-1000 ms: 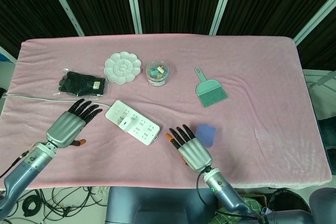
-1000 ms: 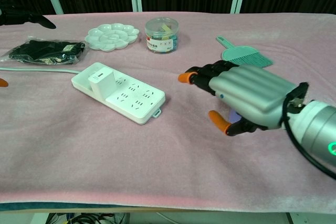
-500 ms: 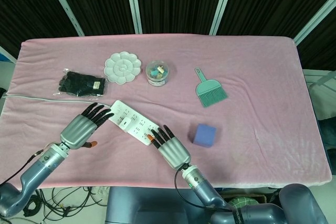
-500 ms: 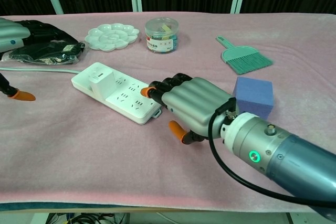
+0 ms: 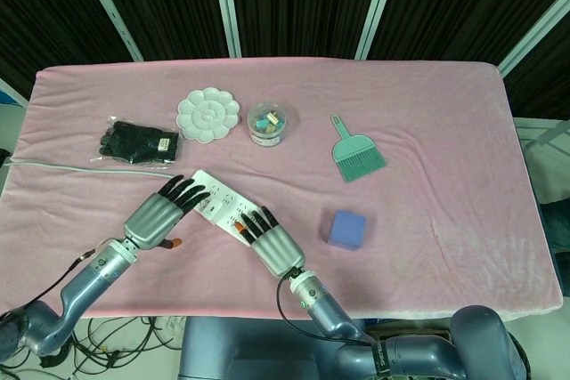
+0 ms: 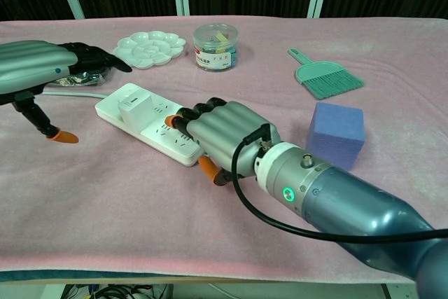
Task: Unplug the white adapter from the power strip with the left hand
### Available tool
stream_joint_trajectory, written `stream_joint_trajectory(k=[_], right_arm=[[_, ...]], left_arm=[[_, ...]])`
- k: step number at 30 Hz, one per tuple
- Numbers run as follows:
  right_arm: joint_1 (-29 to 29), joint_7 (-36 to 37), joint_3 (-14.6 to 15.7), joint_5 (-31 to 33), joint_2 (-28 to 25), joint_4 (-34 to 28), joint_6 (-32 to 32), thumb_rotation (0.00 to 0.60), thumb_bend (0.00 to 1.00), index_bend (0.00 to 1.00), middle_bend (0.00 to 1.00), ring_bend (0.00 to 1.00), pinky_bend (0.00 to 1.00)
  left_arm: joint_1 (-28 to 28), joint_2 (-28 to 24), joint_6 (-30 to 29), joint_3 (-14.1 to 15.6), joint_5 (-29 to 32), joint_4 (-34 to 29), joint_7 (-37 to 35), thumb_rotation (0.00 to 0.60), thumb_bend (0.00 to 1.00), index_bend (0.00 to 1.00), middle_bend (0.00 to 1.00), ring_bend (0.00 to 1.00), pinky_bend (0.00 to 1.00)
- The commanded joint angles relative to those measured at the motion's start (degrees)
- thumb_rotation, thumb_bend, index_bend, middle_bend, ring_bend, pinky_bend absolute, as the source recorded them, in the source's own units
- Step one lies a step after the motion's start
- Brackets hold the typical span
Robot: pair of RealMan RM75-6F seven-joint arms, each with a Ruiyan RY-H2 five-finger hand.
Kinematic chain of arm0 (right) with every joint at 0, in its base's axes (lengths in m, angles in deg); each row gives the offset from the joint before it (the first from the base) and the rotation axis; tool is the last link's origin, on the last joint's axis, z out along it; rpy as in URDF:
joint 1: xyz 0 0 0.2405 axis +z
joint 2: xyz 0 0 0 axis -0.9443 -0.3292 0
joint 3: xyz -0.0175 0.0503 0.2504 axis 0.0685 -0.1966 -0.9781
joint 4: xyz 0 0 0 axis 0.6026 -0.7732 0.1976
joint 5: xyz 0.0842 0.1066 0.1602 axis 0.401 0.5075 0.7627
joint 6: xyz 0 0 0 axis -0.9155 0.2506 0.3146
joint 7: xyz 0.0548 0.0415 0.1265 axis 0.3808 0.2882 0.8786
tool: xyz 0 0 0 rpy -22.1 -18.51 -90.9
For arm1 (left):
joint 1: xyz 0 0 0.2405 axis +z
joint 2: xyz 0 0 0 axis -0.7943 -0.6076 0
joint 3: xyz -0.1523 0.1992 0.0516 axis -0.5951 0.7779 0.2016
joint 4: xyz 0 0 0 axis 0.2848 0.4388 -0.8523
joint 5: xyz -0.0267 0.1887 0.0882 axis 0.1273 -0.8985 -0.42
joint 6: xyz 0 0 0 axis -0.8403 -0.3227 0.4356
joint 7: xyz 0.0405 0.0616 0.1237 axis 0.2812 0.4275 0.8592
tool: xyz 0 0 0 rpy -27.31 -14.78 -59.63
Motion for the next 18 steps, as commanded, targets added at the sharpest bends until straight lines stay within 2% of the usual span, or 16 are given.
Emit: stream_joint_trajectory(k=[1,8,15,18], right_arm=[[0.72,-0.15,-0.60,1.08,0.73,0.45,0.64,0.600,0.59,0.10,0.05,0.08,0.06],[1.94,-0.34,-1.37,2.51,2.06,1.36,1.13,0.600,0.59,0.10,0.06,0.09,0.06],[2.56,0.07,-0.80,3.57,3.24,3.06,1.81,0.600,0.59,0.10,0.06,0.09,0.06],[2.64,0.39,-0.47,3.98,3.52,3.72,2.09,0.600,0.59,0.10,0.06,0.09,0.06]], left_arm=[[-0.56,1.20,0.71,-0.40,0.39,0.92,-0.16,0.600,0.09,0.12,0.09,0.00,0.00],[-1.87,3.86,2.62,-0.80,0.90,2.89,0.36,0.600,0.09,0.12,0.11,0.00,0.00],[-2.85,6.26,3.03,-1.32,0.88,4.46,1.15,0.600,0.09,0.13,0.11,0.00,0.00],[-3.28,7.23,2.87,-1.87,0.97,5.05,1.63,0.600,0.14,0.13,0.12,0.00,0.00]])
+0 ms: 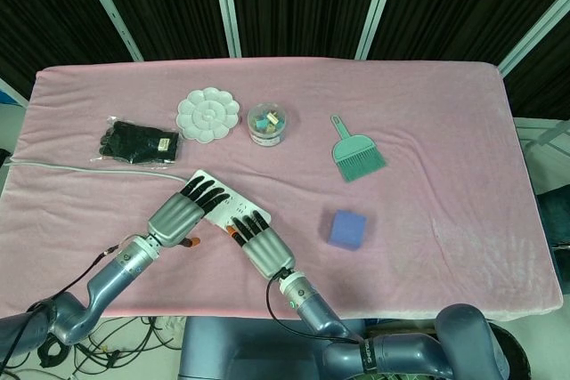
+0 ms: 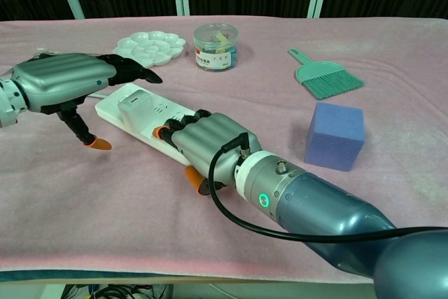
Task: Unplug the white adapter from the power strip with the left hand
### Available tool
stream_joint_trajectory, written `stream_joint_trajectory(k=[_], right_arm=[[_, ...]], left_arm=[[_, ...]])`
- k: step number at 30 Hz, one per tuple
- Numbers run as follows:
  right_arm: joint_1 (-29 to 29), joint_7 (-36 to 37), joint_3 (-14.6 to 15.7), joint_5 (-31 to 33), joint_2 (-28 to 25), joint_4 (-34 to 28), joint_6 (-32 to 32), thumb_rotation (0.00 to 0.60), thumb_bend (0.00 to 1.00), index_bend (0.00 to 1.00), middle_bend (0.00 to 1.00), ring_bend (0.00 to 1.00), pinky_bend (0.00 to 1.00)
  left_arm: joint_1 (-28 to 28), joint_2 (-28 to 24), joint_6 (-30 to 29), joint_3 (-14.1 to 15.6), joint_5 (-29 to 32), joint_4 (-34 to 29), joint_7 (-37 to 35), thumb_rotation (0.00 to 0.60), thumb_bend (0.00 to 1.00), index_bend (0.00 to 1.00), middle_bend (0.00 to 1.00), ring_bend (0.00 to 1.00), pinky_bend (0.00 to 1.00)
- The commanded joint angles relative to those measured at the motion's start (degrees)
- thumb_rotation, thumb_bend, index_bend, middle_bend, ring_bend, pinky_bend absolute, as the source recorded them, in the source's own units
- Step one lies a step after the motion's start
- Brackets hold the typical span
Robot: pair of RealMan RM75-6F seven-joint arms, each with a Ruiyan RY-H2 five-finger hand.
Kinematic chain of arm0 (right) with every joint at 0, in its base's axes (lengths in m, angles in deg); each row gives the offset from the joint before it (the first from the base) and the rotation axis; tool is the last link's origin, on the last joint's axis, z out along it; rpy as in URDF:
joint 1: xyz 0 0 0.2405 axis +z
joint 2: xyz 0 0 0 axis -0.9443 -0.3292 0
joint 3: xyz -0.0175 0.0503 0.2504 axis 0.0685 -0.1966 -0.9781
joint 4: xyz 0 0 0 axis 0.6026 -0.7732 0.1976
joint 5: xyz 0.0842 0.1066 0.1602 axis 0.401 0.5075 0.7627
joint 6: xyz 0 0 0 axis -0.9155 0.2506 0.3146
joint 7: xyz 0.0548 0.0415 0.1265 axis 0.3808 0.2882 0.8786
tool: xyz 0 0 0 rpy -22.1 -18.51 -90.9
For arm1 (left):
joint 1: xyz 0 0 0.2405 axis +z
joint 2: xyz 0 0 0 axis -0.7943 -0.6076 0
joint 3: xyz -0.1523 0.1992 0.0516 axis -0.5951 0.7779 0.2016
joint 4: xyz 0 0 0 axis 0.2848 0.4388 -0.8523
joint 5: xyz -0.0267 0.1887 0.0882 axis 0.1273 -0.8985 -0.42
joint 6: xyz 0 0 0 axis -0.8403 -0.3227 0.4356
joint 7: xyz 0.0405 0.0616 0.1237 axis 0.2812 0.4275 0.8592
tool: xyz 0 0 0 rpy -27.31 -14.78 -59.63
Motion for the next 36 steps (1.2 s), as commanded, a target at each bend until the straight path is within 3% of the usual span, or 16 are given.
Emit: stream_joint_trajectory(k=[1,15,19,36], right_arm=[[0.08,0.37,0.32,0.30,0.25,0.50,0.23,0.600,0.60,0.10,0.07,0.09,0.06],[0.40,1.54,1.55,0.24,0.42,2.03,0.61,0.600,0.61,0.12,0.08,0.10,0.06],[0.45,1.84,1.68,0.32,0.32,2.00,0.44,0.600,0.61,0.12,0.08,0.10,0.06],[0.41,2.68,2.38,-0.03,-0.10,2.09,-0.15,0.600,0.61,0.12,0.08,0.10,0.06]], left_arm=[[-0.44,0.88,-0.05,-0.55,0.19,0.48,0.26,0.600,0.15,0.14,0.12,0.00,0.00],[-2.04,3.06,2.35,-1.27,2.13,2.43,1.74,0.600,0.16,0.17,0.19,0.00,0.00],[-2.31,3.63,2.54,-1.28,2.43,3.16,2.07,0.600,0.23,0.19,0.21,0.00,0.00],[-2.98,6.35,3.17,-1.29,3.55,7.34,0.73,0.600,0.23,0.27,0.31,0.00,0.00]])
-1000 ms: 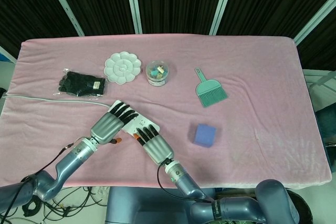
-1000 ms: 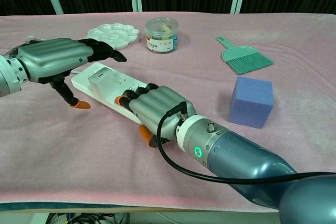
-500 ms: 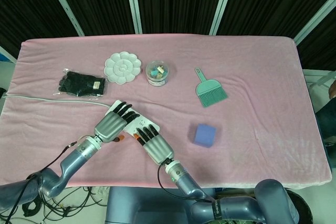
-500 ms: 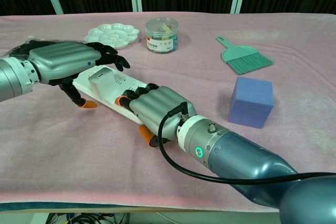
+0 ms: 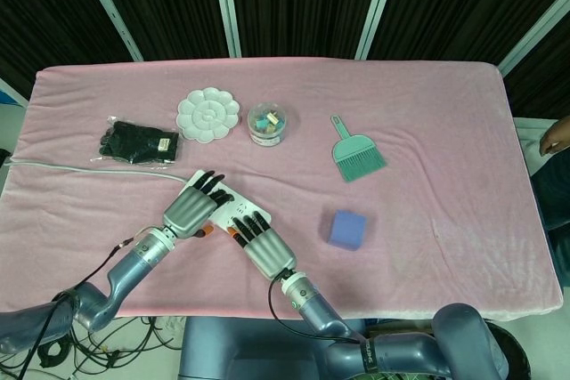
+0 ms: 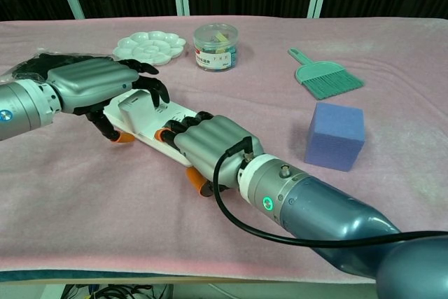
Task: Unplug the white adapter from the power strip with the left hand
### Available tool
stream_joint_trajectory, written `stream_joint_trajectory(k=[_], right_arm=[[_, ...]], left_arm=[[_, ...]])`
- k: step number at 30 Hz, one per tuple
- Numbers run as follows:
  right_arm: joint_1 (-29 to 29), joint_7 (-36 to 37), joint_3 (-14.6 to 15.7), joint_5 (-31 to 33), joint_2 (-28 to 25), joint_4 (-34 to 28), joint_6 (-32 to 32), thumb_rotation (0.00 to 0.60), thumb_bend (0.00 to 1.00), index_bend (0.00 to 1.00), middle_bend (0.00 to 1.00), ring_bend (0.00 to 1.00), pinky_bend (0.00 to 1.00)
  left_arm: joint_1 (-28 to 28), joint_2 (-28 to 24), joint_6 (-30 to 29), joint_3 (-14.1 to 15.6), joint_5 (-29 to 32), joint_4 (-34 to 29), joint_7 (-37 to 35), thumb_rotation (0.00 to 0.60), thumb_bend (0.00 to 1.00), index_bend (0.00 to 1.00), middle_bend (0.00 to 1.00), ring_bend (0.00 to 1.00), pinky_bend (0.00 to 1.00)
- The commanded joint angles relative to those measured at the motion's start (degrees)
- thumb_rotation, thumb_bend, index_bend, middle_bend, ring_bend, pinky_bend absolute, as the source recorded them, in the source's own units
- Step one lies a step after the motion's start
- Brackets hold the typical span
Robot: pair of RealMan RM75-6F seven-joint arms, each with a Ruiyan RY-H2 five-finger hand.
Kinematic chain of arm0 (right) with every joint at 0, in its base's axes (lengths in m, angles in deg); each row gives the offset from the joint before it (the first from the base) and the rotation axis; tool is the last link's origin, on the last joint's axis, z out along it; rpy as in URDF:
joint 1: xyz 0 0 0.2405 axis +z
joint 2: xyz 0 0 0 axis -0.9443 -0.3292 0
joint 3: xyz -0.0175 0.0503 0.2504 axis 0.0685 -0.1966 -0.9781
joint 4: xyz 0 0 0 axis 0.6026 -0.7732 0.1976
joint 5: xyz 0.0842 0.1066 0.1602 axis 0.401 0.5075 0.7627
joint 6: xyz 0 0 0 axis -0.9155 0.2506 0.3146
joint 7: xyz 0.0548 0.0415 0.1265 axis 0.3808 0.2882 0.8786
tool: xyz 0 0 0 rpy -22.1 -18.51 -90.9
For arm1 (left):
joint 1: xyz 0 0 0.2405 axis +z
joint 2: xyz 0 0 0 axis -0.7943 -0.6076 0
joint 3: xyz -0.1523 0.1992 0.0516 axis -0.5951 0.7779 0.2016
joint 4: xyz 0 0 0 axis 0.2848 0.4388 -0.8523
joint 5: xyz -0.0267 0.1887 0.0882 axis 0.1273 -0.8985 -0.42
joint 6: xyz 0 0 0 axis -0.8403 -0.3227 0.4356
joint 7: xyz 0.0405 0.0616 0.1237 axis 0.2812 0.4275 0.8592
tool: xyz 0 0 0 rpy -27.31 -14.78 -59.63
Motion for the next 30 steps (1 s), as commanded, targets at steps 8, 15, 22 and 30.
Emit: stream_joint_trajectory(k=[8,15,22,30], right_arm=[[-0.11,0.16,0.27,-0.02,-0.09,0.19,-0.32,0.600,0.61,0.12,0.08,0.10,0.06],[-0.17,0.00,0.40,0.26,-0.25,0.27,-0.41,0.600,0.61,0.12,0.08,0.10,0.06],[-0.33,0.01,0.73,0.63,-0.58,0.28,-0.29,0.600,0.61,0.12,0.08,0.10,0.06],[-0.55,0.30,0.94,0.75,-0.78,0.34,-0.40,0.600,0.61,0.13,0.08,0.10,0.06]], left_arm=[[-0.03,0.95,-0.71,0.33,-0.38,1.87,-1.04,0.600,0.28,0.30,0.34,0.00,0.00],[-0.23,1.84,-1.48,0.28,-0.88,2.75,-2.75,0.600,0.35,0.34,0.40,0.00,0.00],[-0.24,2.32,-2.79,0.47,-1.76,3.59,-4.45,0.600,0.35,0.37,0.43,0.00,0.00],[-0.10,1.98,-2.77,0.81,-1.64,3.44,-5.25,0.600,0.39,0.41,0.49,0.03,0.00]])
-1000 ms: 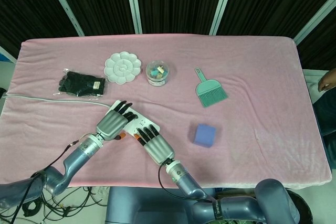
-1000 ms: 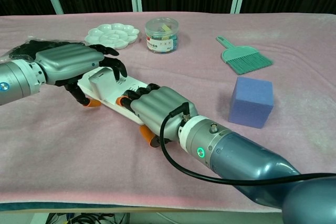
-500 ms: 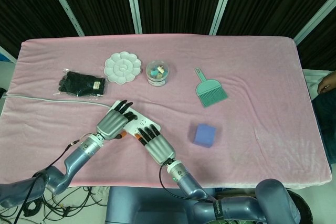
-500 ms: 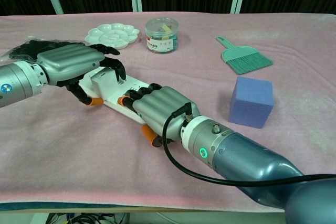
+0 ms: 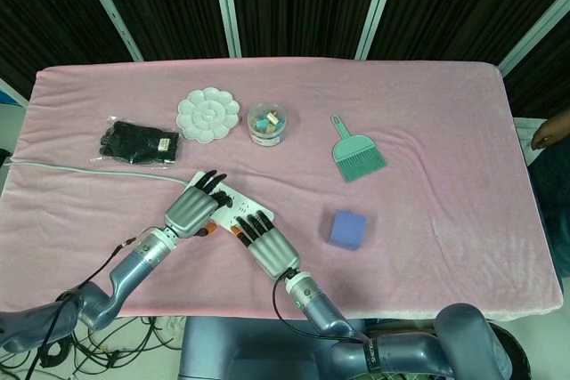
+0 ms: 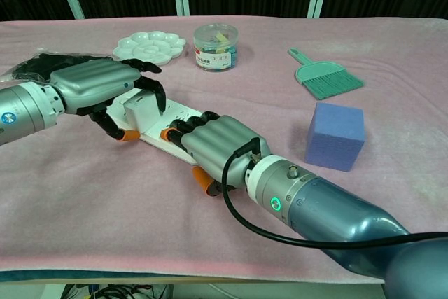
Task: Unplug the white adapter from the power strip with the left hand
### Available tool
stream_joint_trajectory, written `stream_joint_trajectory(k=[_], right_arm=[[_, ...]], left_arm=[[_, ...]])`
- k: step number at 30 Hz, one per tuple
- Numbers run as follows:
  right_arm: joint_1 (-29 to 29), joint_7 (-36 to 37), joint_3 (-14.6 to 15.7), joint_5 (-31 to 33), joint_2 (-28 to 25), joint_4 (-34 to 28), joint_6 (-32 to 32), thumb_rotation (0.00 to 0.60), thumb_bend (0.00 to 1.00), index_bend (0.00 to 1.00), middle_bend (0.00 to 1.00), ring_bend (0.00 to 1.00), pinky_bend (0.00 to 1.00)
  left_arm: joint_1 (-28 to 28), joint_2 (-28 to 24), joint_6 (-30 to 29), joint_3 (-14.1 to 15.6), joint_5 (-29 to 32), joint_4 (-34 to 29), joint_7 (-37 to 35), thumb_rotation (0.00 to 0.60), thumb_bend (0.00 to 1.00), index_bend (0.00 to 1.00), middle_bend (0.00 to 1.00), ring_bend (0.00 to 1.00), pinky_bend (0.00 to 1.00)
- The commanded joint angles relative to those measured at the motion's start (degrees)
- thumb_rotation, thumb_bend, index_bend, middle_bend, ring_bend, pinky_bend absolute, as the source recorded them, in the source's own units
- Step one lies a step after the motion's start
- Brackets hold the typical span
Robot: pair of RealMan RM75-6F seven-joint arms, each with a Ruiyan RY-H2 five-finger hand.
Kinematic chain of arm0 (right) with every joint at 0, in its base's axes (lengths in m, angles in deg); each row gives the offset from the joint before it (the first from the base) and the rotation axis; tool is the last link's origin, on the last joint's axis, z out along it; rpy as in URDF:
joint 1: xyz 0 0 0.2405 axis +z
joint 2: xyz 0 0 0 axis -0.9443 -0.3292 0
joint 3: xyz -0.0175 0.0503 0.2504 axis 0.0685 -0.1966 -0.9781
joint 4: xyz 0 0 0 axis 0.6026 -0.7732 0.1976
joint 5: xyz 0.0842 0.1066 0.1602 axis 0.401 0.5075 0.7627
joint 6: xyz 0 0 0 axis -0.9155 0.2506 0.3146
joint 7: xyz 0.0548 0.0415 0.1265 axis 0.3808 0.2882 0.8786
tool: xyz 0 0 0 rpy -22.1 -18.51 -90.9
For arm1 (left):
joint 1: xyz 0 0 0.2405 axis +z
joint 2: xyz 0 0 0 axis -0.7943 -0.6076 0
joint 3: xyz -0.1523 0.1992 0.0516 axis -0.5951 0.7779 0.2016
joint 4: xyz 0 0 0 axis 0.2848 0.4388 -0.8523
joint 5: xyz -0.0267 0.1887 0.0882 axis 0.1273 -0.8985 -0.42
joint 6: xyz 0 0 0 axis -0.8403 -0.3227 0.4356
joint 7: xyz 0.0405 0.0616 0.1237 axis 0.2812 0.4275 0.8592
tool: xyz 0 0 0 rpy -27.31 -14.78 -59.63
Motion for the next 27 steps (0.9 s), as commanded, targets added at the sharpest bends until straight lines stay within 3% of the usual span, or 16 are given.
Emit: stream_joint_trajectory(k=[1,9,17,27], right_arm=[[-0.07,0.01,0.01,0.14,-0.03,-0.02,-0.06,0.600,0.61,0.13,0.08,0.10,0.06],[-0.29,-0.14,0.29,0.60,-0.16,-0.08,-0.16,0.600,0.61,0.13,0.08,0.10,0.06],[-0.35,0.18,0.20,0.42,-0.09,0.09,-0.42,0.600,0.61,0.13,0.08,0.10,0.06],[-0.48,0.72,0.39,-0.07,-0.23,0.04,-0.45,0.600,0.61,0.14,0.08,0.10,0.06]], left_arm=[[0.06,-0.10,0.11,0.12,0.12,0.01,-0.11,0.600,0.39,0.41,0.50,0.03,0.00],[0.07,0.00,0.38,0.43,0.24,0.42,0.14,0.600,0.50,0.45,0.52,0.06,0.02],[0.01,0.09,0.78,0.64,0.47,0.87,0.58,0.600,0.39,0.43,0.51,0.06,0.02],[-0.02,1.41,-0.06,0.36,0.43,2.12,0.34,0.600,0.59,0.51,0.58,0.10,0.02]])
